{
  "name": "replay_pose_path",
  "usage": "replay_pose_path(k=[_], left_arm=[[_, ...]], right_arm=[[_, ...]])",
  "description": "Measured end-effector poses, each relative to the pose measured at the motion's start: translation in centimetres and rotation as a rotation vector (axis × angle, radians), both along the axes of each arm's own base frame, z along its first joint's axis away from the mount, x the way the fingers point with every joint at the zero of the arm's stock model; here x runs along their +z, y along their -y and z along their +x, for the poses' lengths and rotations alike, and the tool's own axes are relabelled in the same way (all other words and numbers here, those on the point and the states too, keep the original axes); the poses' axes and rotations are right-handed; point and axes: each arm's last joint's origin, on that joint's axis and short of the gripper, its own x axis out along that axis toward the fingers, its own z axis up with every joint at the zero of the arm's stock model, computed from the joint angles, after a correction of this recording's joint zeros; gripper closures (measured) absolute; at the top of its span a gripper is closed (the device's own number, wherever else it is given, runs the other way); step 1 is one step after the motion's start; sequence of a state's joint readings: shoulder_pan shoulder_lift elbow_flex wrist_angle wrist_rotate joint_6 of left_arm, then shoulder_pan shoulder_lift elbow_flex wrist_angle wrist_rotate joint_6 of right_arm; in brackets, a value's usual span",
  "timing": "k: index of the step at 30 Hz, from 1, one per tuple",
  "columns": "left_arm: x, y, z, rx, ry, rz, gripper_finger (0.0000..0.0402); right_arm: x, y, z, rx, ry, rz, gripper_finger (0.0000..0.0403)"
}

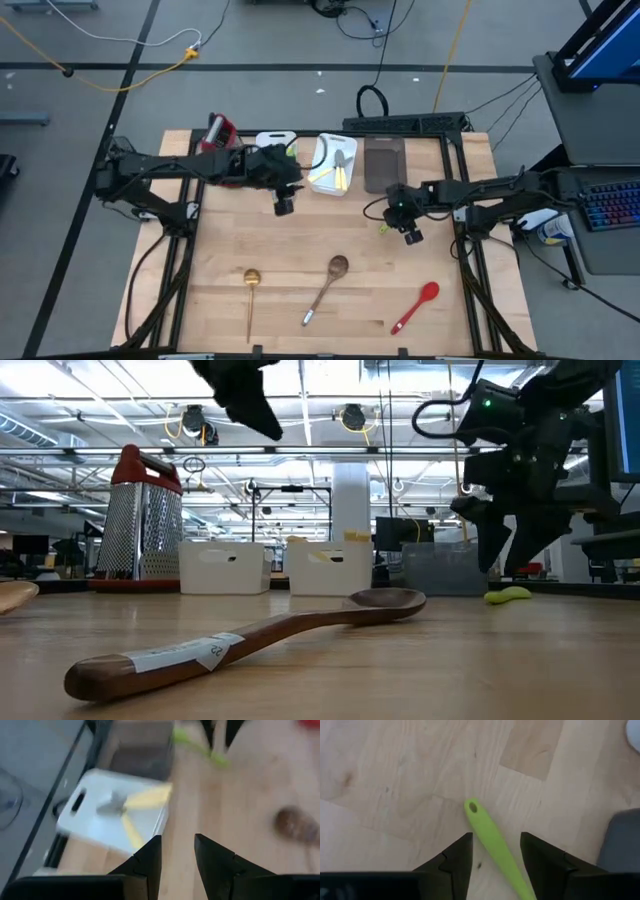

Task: Pick & Place Kitchen Items
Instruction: Put the green serving spoon into the black bin

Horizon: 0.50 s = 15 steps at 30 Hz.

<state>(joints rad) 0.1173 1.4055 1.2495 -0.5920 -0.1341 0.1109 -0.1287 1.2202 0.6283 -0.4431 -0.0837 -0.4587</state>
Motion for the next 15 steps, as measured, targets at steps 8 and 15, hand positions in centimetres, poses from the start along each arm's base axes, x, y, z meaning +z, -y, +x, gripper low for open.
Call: replay_pose_path(k=[8, 15], left_arm=[[-2.5, 0.3, -2.6, -0.012, 0.129, -0.025, 0.0282], [-2.7, 0.4, -3.1, -0.004, 0.157, -0.040, 0.0282]], right_arm=[[-2.3, -0.1, 0.5, 0.044, -0.066, 0.037, 0.0212], [-3.7, 0.1, 1.1, 0.040, -0.093, 0.050, 0.0221]])
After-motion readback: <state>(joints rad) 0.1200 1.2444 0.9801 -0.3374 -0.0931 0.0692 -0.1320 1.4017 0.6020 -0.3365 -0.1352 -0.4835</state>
